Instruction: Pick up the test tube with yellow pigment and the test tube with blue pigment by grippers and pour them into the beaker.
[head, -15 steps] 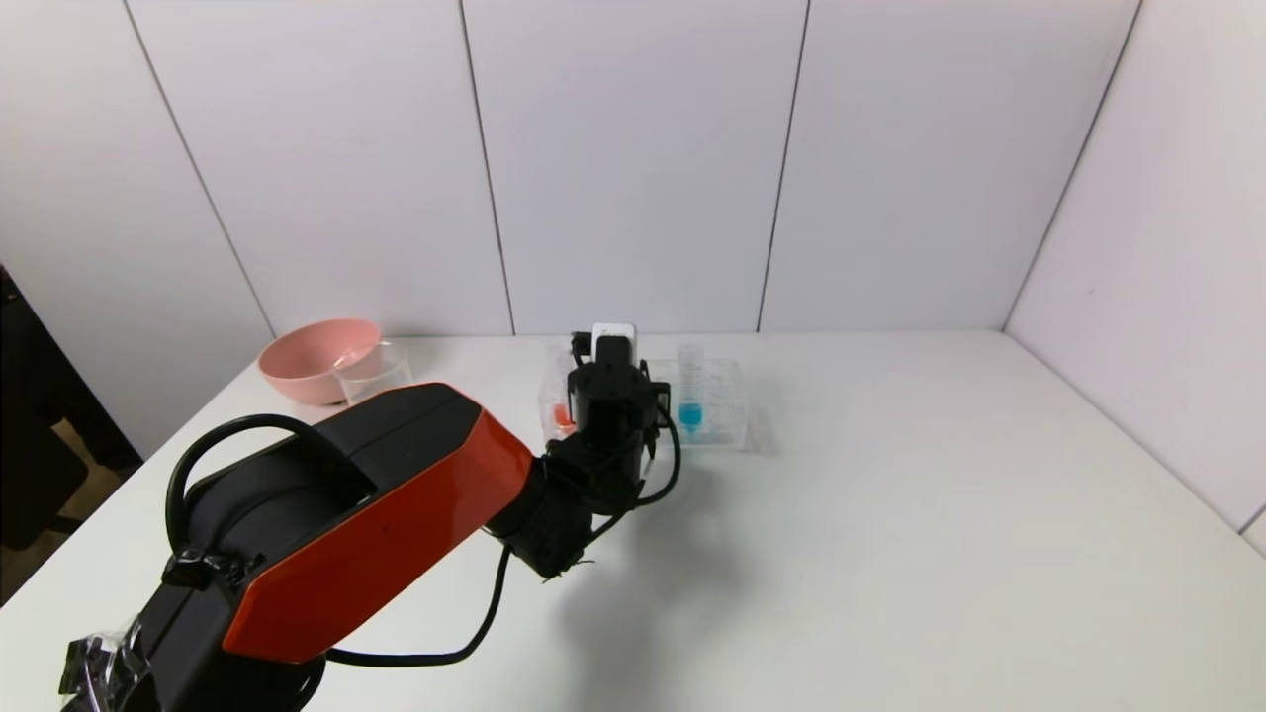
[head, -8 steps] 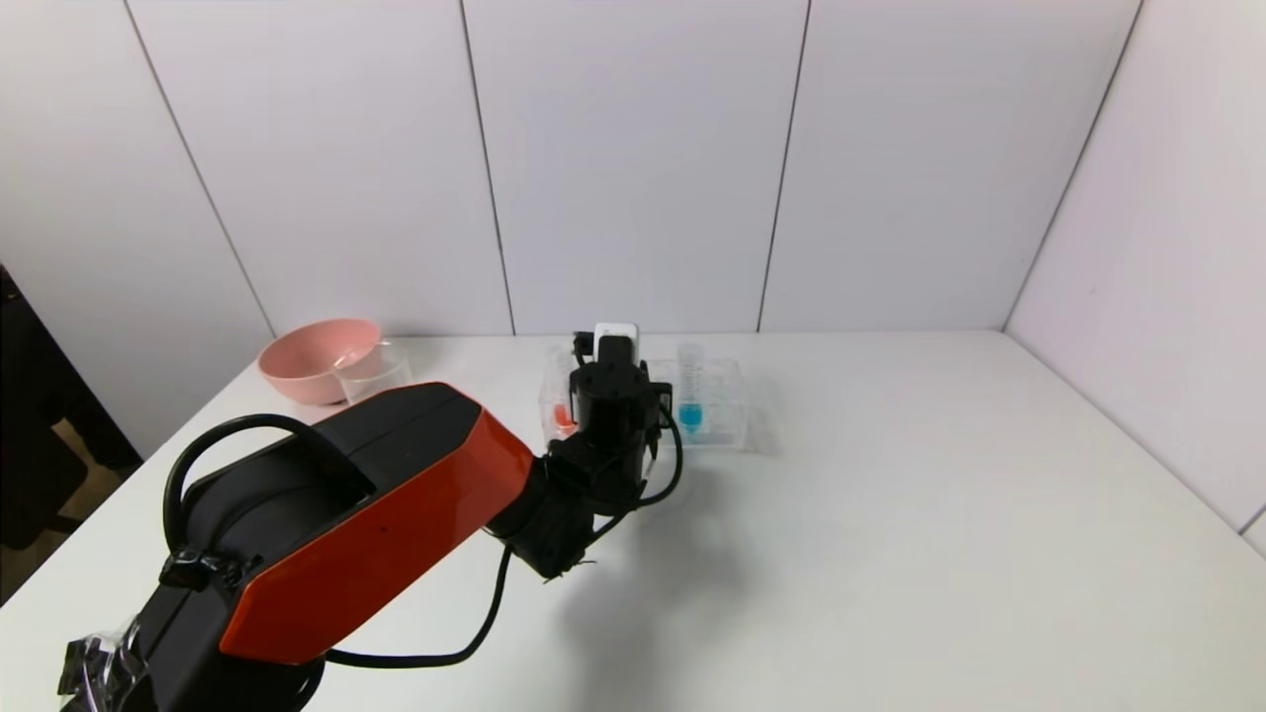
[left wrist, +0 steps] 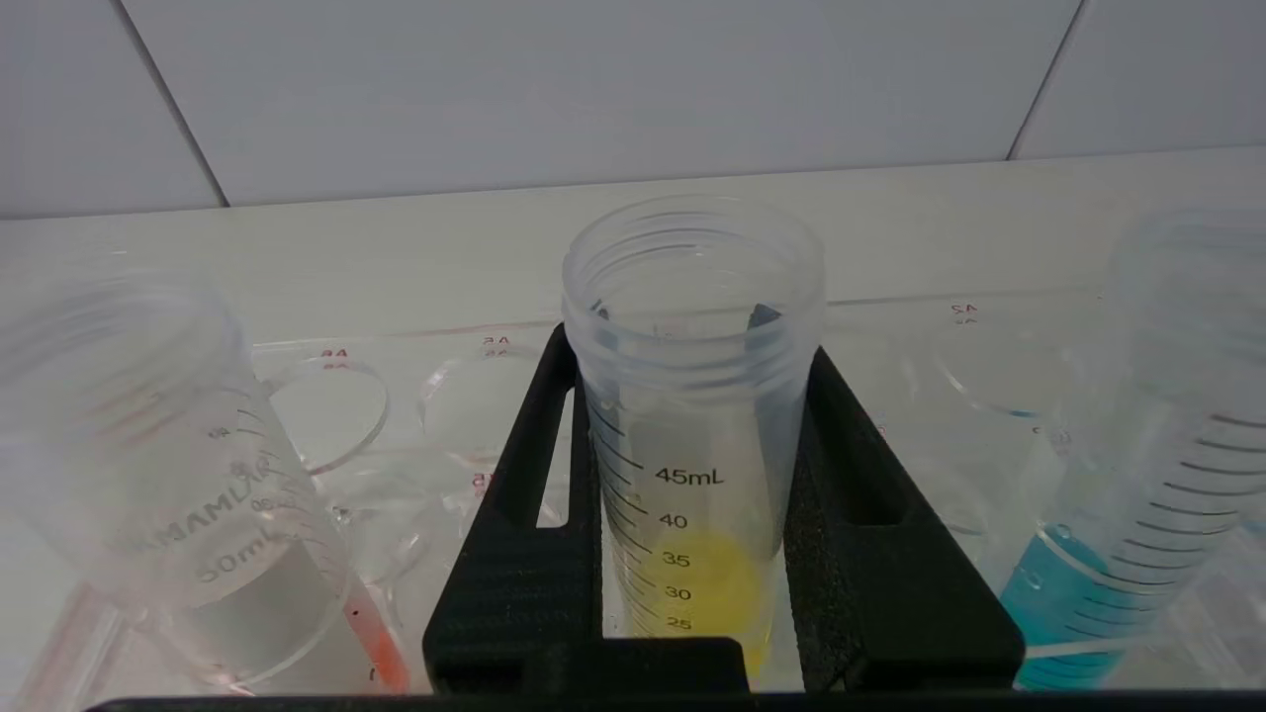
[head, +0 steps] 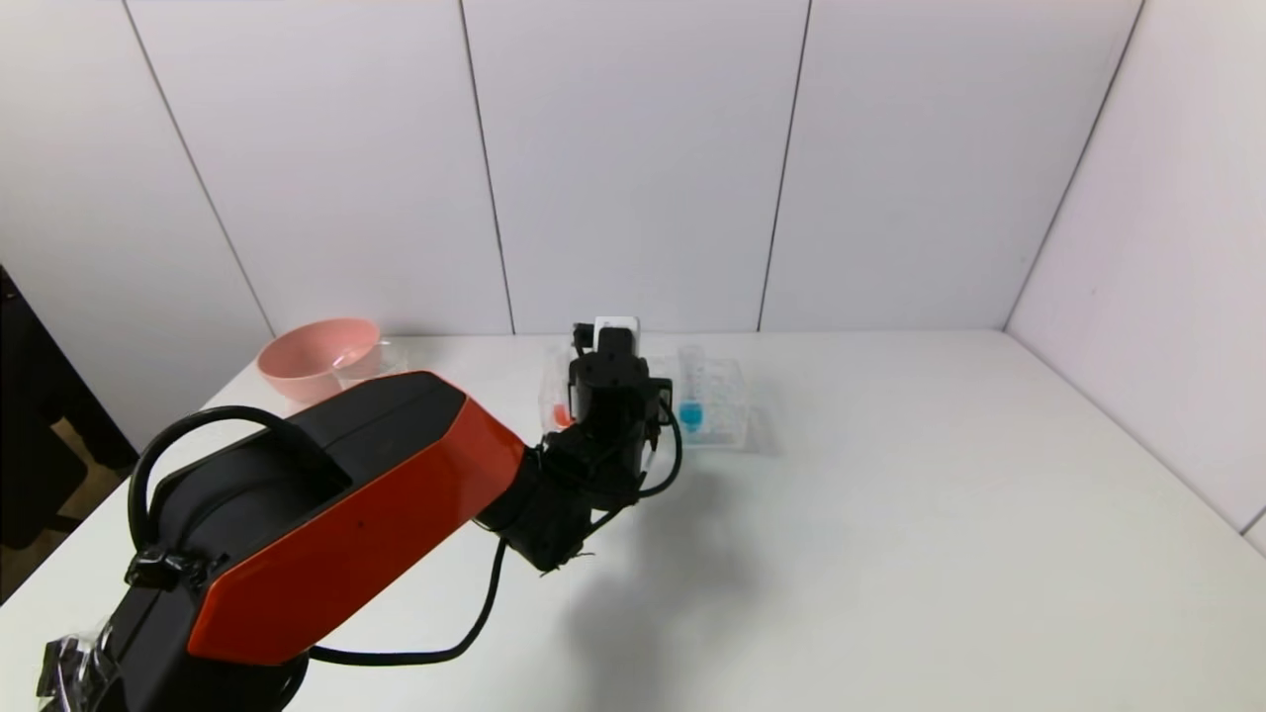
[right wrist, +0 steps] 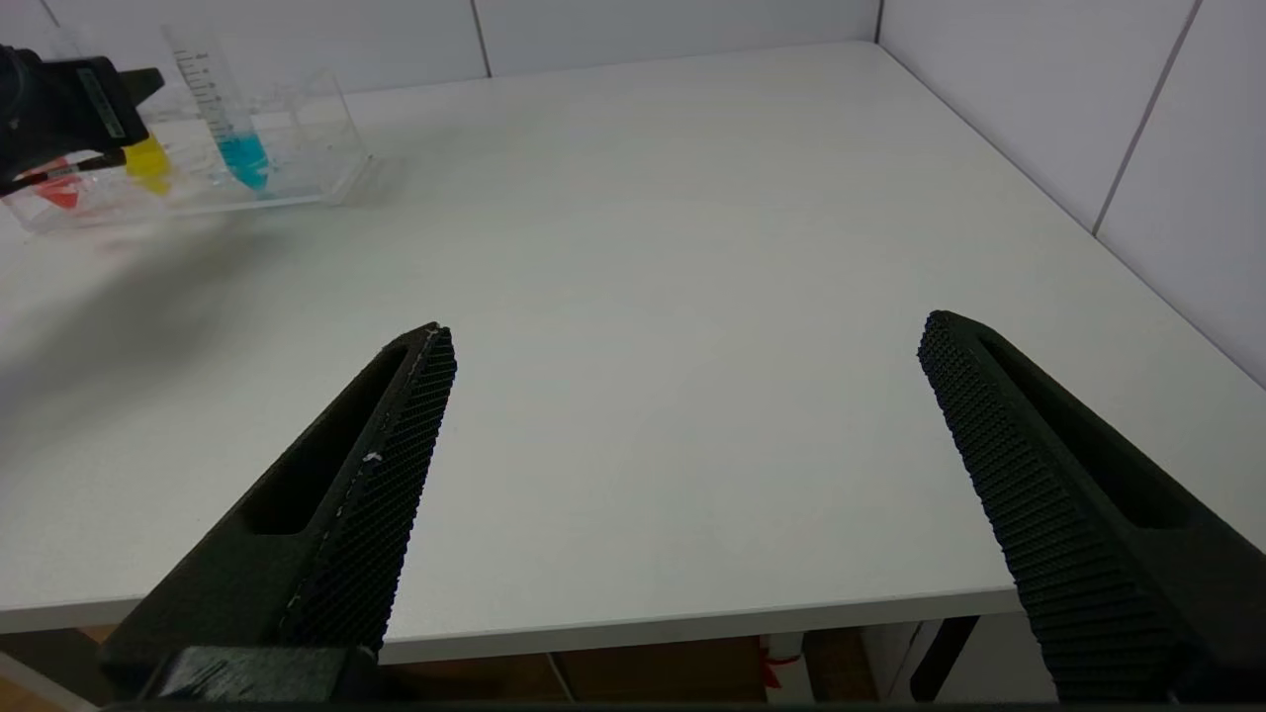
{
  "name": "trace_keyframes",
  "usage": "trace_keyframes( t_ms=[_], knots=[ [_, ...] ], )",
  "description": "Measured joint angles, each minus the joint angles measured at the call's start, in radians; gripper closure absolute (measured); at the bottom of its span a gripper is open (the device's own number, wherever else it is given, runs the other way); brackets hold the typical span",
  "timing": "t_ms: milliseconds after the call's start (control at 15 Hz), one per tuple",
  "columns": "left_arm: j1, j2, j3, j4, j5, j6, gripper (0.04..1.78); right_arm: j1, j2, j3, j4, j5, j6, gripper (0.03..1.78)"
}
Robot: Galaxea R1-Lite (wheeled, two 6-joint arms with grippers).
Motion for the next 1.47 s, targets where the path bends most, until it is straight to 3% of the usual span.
trace_keyframes(
  t_ms=[1067, 1467],
  knots=[
    [-0.067, -0.261, -0.002, 0.204, 0.012, 0.003, 1.3, 0.0, 0.0, 0.0, 0.0, 0.0, -0.001, 0.1],
    [-0.036, -0.386, 0.017, 0.325, 0.002, 0.002, 1.3, 0.0, 0.0, 0.0, 0.0, 0.0, 0.0, 0.1]
  ],
)
